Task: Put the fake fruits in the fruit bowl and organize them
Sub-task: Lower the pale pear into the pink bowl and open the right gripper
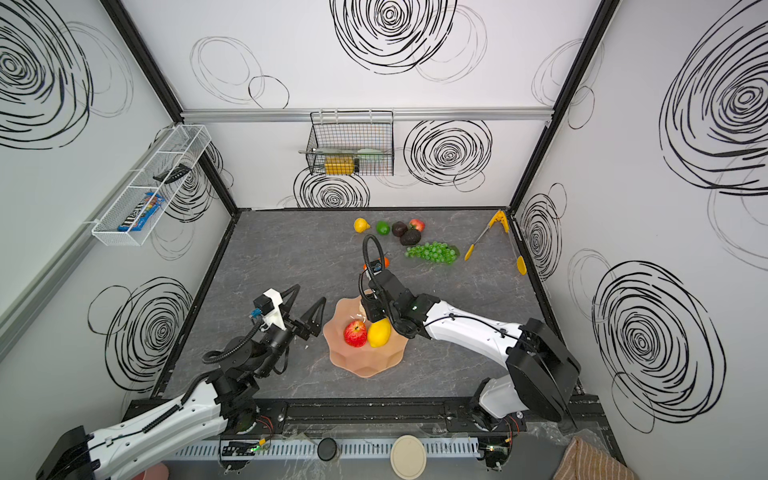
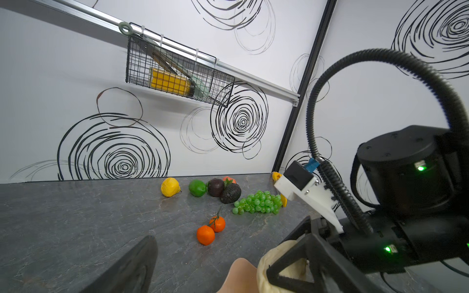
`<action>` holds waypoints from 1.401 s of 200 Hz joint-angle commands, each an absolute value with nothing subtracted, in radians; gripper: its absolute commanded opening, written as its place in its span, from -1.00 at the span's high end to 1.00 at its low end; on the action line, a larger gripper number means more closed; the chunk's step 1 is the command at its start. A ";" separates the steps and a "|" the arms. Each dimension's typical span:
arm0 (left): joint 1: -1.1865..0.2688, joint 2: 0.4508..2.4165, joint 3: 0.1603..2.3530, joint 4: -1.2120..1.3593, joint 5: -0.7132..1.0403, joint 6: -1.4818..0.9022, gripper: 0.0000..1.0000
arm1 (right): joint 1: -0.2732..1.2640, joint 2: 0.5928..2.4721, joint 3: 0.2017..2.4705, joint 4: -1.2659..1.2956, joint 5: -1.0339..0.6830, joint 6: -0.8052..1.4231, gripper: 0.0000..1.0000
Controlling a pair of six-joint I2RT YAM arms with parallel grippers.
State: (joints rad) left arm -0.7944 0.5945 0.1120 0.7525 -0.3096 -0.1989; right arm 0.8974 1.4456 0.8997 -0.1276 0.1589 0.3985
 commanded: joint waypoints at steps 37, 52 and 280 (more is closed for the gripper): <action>-0.791 0.595 0.107 0.775 -0.348 -0.210 -0.92 | 0.901 1.593 1.052 -0.290 0.188 0.407 -0.13; -0.791 0.598 0.107 0.776 -0.350 -0.210 -0.92 | 0.908 1.631 1.078 -0.315 0.198 0.410 -0.13; -0.792 0.627 0.109 0.785 -0.356 -0.199 -0.92 | 0.959 1.689 1.118 -0.361 0.258 0.414 -0.61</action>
